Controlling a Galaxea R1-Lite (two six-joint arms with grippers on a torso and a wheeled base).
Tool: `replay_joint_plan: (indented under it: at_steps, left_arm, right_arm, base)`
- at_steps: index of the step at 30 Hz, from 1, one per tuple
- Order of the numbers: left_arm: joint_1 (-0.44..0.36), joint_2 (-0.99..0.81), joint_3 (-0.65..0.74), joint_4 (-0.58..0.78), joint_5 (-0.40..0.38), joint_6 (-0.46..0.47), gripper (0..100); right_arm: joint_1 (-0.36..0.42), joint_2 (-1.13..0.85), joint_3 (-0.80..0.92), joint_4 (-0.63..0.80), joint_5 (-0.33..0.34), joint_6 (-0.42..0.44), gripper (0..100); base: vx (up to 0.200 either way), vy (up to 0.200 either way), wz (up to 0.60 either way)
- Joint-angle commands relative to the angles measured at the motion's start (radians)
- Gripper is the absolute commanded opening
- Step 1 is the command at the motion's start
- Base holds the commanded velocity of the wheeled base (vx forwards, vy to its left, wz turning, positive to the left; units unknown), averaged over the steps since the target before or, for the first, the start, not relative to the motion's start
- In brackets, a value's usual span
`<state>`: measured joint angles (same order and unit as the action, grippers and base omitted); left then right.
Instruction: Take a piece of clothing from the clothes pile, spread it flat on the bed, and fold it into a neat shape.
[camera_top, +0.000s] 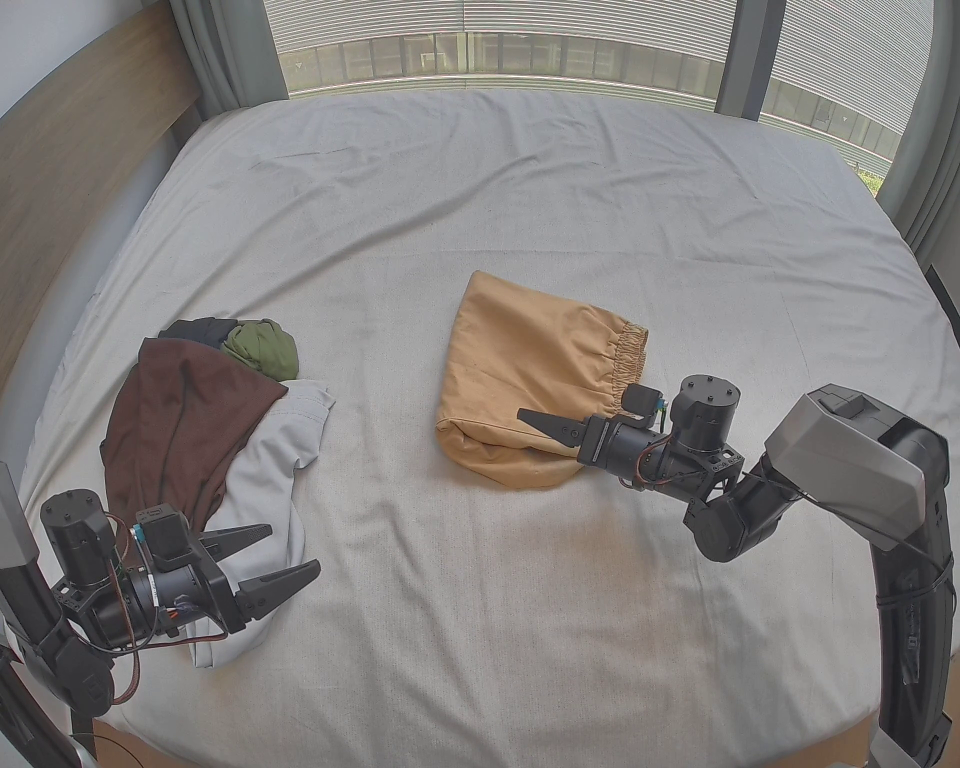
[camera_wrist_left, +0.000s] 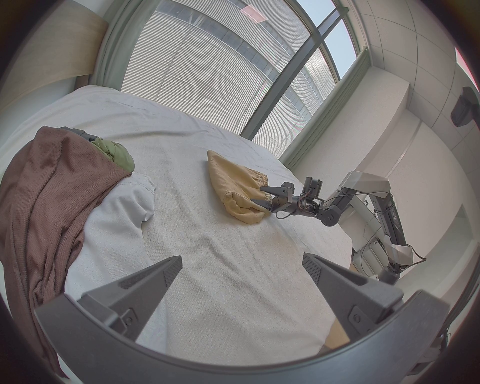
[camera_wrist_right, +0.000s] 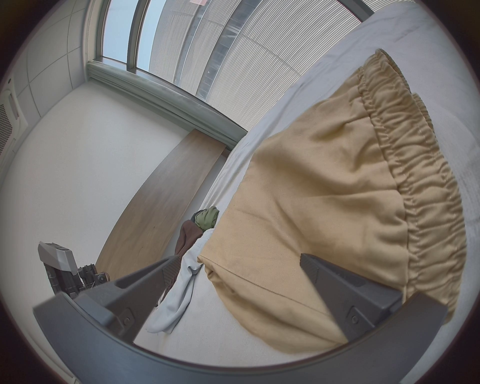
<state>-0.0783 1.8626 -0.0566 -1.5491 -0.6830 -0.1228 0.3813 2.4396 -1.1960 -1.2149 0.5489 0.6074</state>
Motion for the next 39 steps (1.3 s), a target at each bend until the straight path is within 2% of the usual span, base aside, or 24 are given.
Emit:
replay_joint_plan:
  at_steps: [1, 5, 8, 9, 10, 14, 15, 19, 21, 22, 23, 25, 31, 33, 34, 36, 39]
  left_arm:
    - [0.0, -0.025, -0.002, -0.002, -0.001, -0.012, 100]
    - [-0.009, -0.103, -0.019, 0.0, -0.004, -0.107, 100]
    - [-0.028, -0.218, -0.032, 0.0, -0.03, -0.239, 100]
    - [-0.035, -0.281, -0.037, 0.0, -0.038, -0.305, 100]
    - [-0.043, -0.341, -0.04, 0.0, -0.041, -0.367, 100]
    - [-0.067, -0.562, -0.034, 0.003, -0.066, -0.545, 100]
    - [-0.069, -0.585, -0.031, 0.003, -0.07, -0.554, 100]
    - [-0.067, -0.783, 0.057, 0.043, -0.107, -0.564, 100]
    - [-0.067, -0.796, 0.057, 0.055, -0.107, -0.568, 100]
    - [-0.055, -0.924, 0.057, 0.213, -0.095, -0.566, 100]
    - [-0.043, -1.013, 0.052, 0.319, -0.095, -0.564, 100]
    - [-0.028, -1.119, 0.054, 0.446, -0.107, -0.56, 100]
    - [-0.024, -1.428, 0.009, 0.767, -0.093, -0.58, 100]
    - [-0.026, -1.543, -0.005, 0.873, -0.095, -0.617, 100]
    - [-0.026, -1.543, -0.005, 0.873, -0.095, -0.617, 100]
    - [-0.028, -1.694, -0.048, 1.017, -0.109, -0.693, 100]
    - [-0.029, -1.775, -0.071, 1.104, -0.093, -0.712, 100]
  right_arm:
    - [0.008, -0.077, 0.064, -0.006, 0.0, 0.0, 100]
    - [0.025, -0.278, 0.196, -0.043, 0.0, -0.002, 100]
    - [0.036, -0.467, 0.312, -0.046, -0.001, -0.008, 100]
    - [0.036, -0.467, 0.312, -0.046, -0.001, -0.008, 100]
    - [0.038, -0.62, 0.406, -0.035, -0.001, -0.044, 100]
    - [0.016, -0.881, 0.581, -0.002, -0.001, -0.129, 100]
    - [0.011, -0.913, 0.602, 0.009, -0.001, -0.138, 100]
    - [-0.12, -1.225, 0.765, 0.176, -0.006, -0.281, 100]
    - [-0.131, -1.243, 0.773, 0.19, -0.006, -0.293, 100]
    - [-0.225, -1.39, 0.82, 0.305, -0.006, -0.356, 100]
    - [-0.275, -1.495, 0.854, 0.38, -0.006, -0.374, 100]
    - [-0.311, -1.639, 0.894, 0.476, -0.006, -0.382, 100]
    - [-0.325, -2.025, 0.934, 0.706, -0.003, -0.373, 100]
    - [-0.34, -2.136, 0.952, 0.793, -0.004, -0.371, 100]
    - [-0.34, -2.136, 0.952, 0.793, -0.004, -0.371, 100]
    - [-0.367, -2.285, 1.01, 0.874, 0.003, -0.373, 100]
    - [-0.363, -2.412, 1.087, 0.936, 0.003, -0.373, 100]
  base:
    - [0.0, 0.0, 0.0]
    - [0.0, 0.0, 0.0]
    - [0.0, 0.0, 0.0]
    - [0.0, 0.0, 0.0]
    - [0.0, 0.0, 0.0]
    - [0.0, 0.0, 0.0]
    - [0.0, 0.0, 0.0]
    - [0.0, 0.0, 0.0]
    - [0.0, 0.0, 0.0]
    - [0.0, 0.0, 0.0]
    - [0.0, 0.0, 0.0]
    - [0.0, 0.0, 0.0]
    - [0.0, 0.0, 0.0]
    - [0.0, 0.0, 0.0]
    - [0.0, 0.0, 0.0]
    - [0.0, 0.0, 0.0]
    - [0.0, 0.0, 0.0]
